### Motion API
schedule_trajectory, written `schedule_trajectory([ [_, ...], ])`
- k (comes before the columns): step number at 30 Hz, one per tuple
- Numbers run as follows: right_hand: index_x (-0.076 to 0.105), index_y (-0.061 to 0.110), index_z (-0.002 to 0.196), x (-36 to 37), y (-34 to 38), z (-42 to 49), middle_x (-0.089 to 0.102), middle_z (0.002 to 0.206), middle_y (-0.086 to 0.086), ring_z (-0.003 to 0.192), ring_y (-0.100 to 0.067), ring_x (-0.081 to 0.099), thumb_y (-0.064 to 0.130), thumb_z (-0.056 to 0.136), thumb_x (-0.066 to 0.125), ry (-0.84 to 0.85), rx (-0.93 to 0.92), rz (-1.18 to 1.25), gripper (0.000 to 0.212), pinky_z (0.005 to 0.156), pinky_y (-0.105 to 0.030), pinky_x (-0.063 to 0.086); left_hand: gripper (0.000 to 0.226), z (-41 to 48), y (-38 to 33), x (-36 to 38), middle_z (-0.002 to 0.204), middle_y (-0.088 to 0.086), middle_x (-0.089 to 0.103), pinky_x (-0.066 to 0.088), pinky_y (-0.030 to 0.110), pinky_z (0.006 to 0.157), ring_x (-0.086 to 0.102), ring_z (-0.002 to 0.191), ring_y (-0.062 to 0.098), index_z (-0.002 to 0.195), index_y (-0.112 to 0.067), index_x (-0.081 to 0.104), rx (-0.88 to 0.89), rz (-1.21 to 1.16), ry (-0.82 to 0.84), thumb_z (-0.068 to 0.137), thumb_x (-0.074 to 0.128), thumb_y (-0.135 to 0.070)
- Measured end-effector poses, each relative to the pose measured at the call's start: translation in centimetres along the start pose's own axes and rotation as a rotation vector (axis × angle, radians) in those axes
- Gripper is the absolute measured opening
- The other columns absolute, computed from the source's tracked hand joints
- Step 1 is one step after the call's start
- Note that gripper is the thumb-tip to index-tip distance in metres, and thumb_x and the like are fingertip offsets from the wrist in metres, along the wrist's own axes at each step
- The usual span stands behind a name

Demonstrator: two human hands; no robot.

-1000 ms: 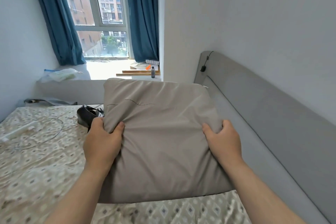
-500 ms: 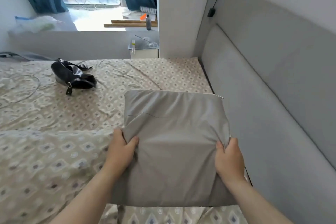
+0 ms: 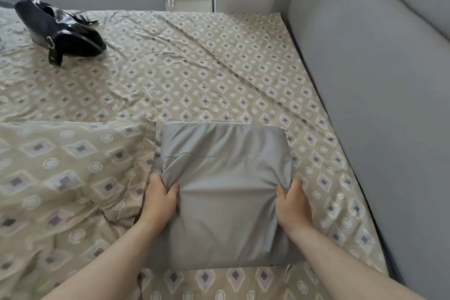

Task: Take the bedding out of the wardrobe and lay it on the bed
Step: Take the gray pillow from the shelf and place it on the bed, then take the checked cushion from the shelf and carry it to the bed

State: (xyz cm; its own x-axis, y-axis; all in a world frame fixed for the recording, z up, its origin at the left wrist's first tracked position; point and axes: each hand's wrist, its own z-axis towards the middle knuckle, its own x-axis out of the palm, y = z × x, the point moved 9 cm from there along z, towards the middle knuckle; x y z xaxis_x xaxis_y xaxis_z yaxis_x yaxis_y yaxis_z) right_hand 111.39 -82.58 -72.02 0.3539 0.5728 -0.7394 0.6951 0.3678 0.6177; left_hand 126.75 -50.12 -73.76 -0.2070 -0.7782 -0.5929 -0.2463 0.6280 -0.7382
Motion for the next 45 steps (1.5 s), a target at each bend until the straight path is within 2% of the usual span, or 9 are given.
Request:
schedule_trajectory([
  [6, 0.041, 0.013, 0.094, 2.7, -3.5, 1.2, 0.062, 0.110, -0.017, 0.104, -0.039, 0.058, 0.039, 0.090, 0.061, 0.068, 0.106, -0.120, 0.033, 0.075, -0.037, 0.038, 0.034, 1.9, 3.7, 2.5, 0.111, 0.020, 0.057, 0.044, 0.045, 0.089, 0.054, 0.105, 0.040, 0.105, -0.005, 0.043, -0.062, 0.094, 0.059, 0.088, 0.064, -0.025],
  [11, 0.045, 0.002, 0.120, 2.7, -5.3, 1.8, 0.057, 0.126, -0.022, 0.117, -0.040, 0.053, 0.059, 0.080, 0.063, 0.105, 0.218, -0.254, 0.072, 0.093, -0.042, 0.045, 0.060, 1.7, 4.1, 2.3, 0.129, 0.023, 0.051, 0.040, 0.047, 0.100, 0.048, 0.119, 0.042, 0.126, 0.001, 0.043, -0.126, 0.231, 0.095, 0.086, 0.064, -0.039],
  [14, 0.038, 0.001, 0.135, 1.5, -3.8, 1.4, 0.048, 0.136, -0.023, 0.124, -0.041, 0.047, 0.058, 0.081, 0.062, 0.089, 0.217, -0.277, 0.082, 0.100, -0.044, 0.041, 0.070, 1.1, 2.0, 0.6, 0.133, 0.023, 0.047, 0.038, 0.045, 0.103, 0.044, 0.124, 0.041, 0.133, 0.001, 0.040, -0.089, 0.295, 0.078, 0.082, 0.067, -0.038],
  [21, 0.039, 0.012, 0.143, -3.9, 9.7, -1.1, 0.042, 0.147, -0.010, 0.135, -0.027, 0.038, 0.043, 0.091, 0.056, 0.169, -0.044, -0.058, 0.063, 0.111, -0.043, 0.032, 0.050, -2.0, -11.4, -5.7, 0.128, -0.001, 0.057, 0.042, 0.032, 0.098, 0.054, 0.118, 0.017, 0.134, -0.015, 0.050, 0.160, 0.102, 0.175, 0.088, 0.061, -0.033],
  [28, 0.044, 0.024, 0.138, -13.6, 24.6, -9.4, 0.046, 0.142, 0.004, 0.131, -0.015, 0.040, 0.042, 0.091, 0.054, 0.143, -0.274, 0.070, 0.051, 0.110, -0.035, 0.033, 0.015, -8.1, -20.3, -21.2, 0.108, -0.016, 0.063, 0.045, 0.030, 0.089, 0.059, 0.105, 0.007, 0.104, -0.035, 0.059, 0.289, 0.022, 0.138, 0.092, 0.059, -0.026],
  [33, 0.038, 0.025, 0.142, -19.4, 34.4, -15.6, 0.039, 0.144, 0.010, 0.134, -0.011, 0.034, 0.045, 0.094, 0.050, 0.122, -0.480, 0.012, 0.054, 0.112, -0.031, 0.031, 0.020, -13.5, -24.4, -31.7, 0.107, -0.015, 0.063, 0.041, 0.025, 0.085, 0.058, 0.103, 0.005, 0.094, -0.041, 0.057, 0.336, -0.062, 0.024, 0.094, 0.058, -0.022],
  [38, 0.042, 0.021, 0.140, -23.0, 43.6, -20.3, 0.043, 0.142, 0.004, 0.132, -0.014, 0.037, 0.040, 0.093, 0.054, 0.093, -0.678, 0.045, 0.052, 0.109, -0.030, 0.030, 0.021, -18.5, -28.7, -41.6, 0.108, -0.015, 0.063, 0.044, 0.031, 0.086, 0.059, 0.103, 0.012, 0.092, -0.046, 0.055, 0.363, -0.083, -0.146, 0.094, 0.058, -0.025],
  [42, 0.049, 0.019, 0.135, -24.9, 50.4, -24.1, 0.050, 0.140, -0.002, 0.130, -0.021, 0.042, 0.035, 0.092, 0.059, 0.096, -0.838, 0.101, 0.048, 0.108, -0.036, 0.032, 0.013, -23.3, -30.2, -50.7, 0.112, -0.013, 0.061, 0.043, 0.029, 0.090, 0.057, 0.107, 0.008, 0.105, -0.038, 0.058, 0.370, -0.024, -0.365, 0.095, 0.055, -0.030],
  [45, 0.051, 0.019, 0.132, -24.8, 55.0, -27.9, 0.052, 0.137, -0.002, 0.127, -0.022, 0.045, 0.034, 0.092, 0.059, 0.157, -0.945, 0.150, 0.044, 0.105, -0.039, 0.035, 0.021, -27.7, -30.2, -56.5, 0.116, -0.013, 0.059, 0.042, 0.028, 0.092, 0.055, 0.109, 0.007, 0.115, -0.031, 0.059, 0.329, -0.031, -0.520, 0.095, 0.054, -0.032],
])
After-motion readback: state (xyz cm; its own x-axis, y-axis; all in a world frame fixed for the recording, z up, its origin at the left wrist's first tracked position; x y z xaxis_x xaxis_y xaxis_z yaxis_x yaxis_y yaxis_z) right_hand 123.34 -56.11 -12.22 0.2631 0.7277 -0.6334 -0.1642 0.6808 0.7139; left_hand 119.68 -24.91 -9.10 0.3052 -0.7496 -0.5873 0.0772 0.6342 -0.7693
